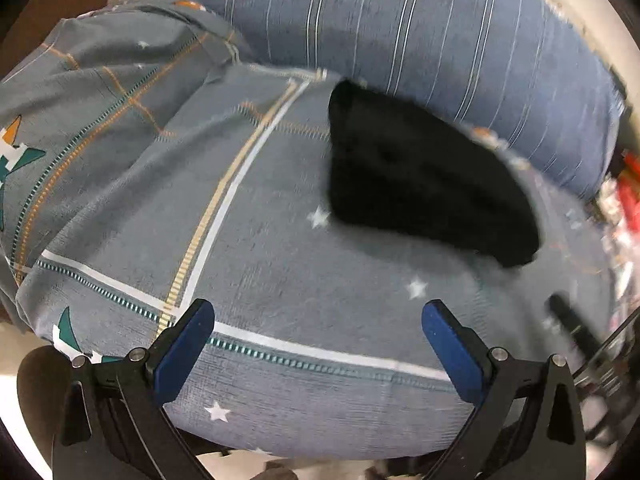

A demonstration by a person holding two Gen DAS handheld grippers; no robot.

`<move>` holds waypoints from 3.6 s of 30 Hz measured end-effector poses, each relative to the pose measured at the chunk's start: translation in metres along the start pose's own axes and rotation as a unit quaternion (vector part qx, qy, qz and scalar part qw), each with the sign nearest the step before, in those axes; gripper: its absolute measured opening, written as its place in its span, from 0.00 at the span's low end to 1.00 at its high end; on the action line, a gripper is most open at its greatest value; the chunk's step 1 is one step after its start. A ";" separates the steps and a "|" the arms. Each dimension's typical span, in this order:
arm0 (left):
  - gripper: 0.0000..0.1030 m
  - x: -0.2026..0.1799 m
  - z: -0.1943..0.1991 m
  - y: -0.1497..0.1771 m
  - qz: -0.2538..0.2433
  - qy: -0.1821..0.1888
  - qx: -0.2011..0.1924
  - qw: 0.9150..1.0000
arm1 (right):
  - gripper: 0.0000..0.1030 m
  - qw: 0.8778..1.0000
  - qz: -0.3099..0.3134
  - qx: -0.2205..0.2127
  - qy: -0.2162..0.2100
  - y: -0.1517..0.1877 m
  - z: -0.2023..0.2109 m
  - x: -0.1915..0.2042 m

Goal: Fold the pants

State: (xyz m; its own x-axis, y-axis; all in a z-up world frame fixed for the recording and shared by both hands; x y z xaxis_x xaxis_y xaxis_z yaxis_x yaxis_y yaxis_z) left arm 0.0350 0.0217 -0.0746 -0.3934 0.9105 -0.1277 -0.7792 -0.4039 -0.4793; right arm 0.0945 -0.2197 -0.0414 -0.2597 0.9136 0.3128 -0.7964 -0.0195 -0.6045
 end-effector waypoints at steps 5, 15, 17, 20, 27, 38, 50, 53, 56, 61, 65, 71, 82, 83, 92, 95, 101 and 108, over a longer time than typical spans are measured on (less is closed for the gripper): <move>1.00 0.001 -0.023 0.011 -0.014 -0.027 0.023 0.999 | 0.88 1.000 -0.021 0.007 0.002 -0.012 -0.010 -0.014; 1.00 0.005 -0.031 0.024 -0.056 -0.042 0.027 0.997 | 0.88 1.000 -0.016 0.006 -0.014 -0.036 -0.028 -0.006; 0.92 0.004 -0.026 0.024 -0.063 -0.026 0.039 0.997 | 0.88 1.000 -0.016 0.007 -0.020 -0.041 -0.031 -0.004; 0.63 0.010 -0.004 0.007 -0.023 0.055 0.029 0.998 | 0.88 0.999 -0.022 0.016 -0.037 -0.053 -0.040 -0.004; 0.81 0.022 -0.006 -0.086 0.045 0.158 -0.022 0.986 | 0.88 0.989 -0.077 0.061 -0.114 -0.090 -0.083 -0.008; 0.65 -0.028 -0.075 -0.118 0.017 0.204 0.041 0.978 | 0.76 0.967 -0.082 0.141 -0.196 -0.105 -0.142 0.032; 0.61 -0.066 -0.055 -0.134 0.016 0.220 0.020 0.975 | 0.33 0.971 -0.065 0.085 -0.212 -0.135 -0.084 0.027; 0.61 -0.068 -0.079 -0.129 0.032 0.200 0.048 0.978 | 0.35 0.975 -0.078 0.085 -0.191 -0.135 -0.093 0.008; 0.62 -0.060 -0.087 -0.122 0.065 0.210 0.069 0.973 | 0.46 0.984 -0.073 0.096 -0.131 -0.126 -0.109 -0.012; 0.60 -0.053 -0.028 -0.135 0.052 0.208 0.007 0.977 | 0.67 0.988 -0.082 0.033 -0.129 -0.138 -0.078 -0.029; 0.64 -0.060 -0.024 -0.157 0.053 0.213 -0.021 0.975 | 0.82 0.975 -0.089 0.013 -0.203 -0.161 -0.067 -0.015; 0.64 -0.069 -0.099 -0.162 0.072 0.197 0.043 0.977 | 0.80 0.959 -0.154 0.089 -0.219 -0.164 -0.132 -0.015; 0.65 -0.055 -0.044 -0.139 0.037 0.175 0.016 0.984 | 0.80 0.978 -0.100 0.049 -0.179 -0.152 -0.089 -0.010; 0.65 -0.054 -0.034 -0.132 0.028 0.164 0.009 0.986 | 0.80 0.980 -0.089 0.038 -0.176 -0.146 -0.074 -0.008; 0.67 -0.048 0.041 -0.058 0.004 0.087 -0.042 0.995 | 0.81 0.990 -0.017 -0.008 -0.137 -0.061 0.011 0.007; 0.69 -0.046 0.062 -0.041 0.003 0.062 -0.065 0.996 | 0.81 0.993 -0.007 -0.015 -0.113 -0.034 0.025 0.011; 0.75 -0.048 0.093 -0.026 -0.040 -0.007 -0.108 0.993 | 0.82 0.996 -0.021 -0.004 -0.091 -0.001 0.038 0.011; 0.79 -0.049 0.114 -0.018 -0.047 -0.024 -0.130 0.990 | 0.82 0.997 0.013 -0.014 -0.081 0.013 0.054 0.025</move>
State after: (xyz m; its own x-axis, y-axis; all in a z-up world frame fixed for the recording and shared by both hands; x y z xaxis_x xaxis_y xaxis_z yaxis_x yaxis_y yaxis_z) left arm 0.0128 -0.0261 0.0397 -0.3523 0.9353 -0.0340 -0.6636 -0.2753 -0.6956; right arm 0.0483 -0.2189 -0.0015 -0.3662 0.8352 0.4102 -0.7733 -0.0279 -0.6334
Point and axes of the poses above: each gripper's, at about its wrist camera, not at the fingertips, and z roughly against the way its jaws point, x to its left, y to its underside, the point moved 6 cm from there along -z, roughly the way its jaws point, and after that the axes turned 5 degrees about -z, right-handed, at the moved point
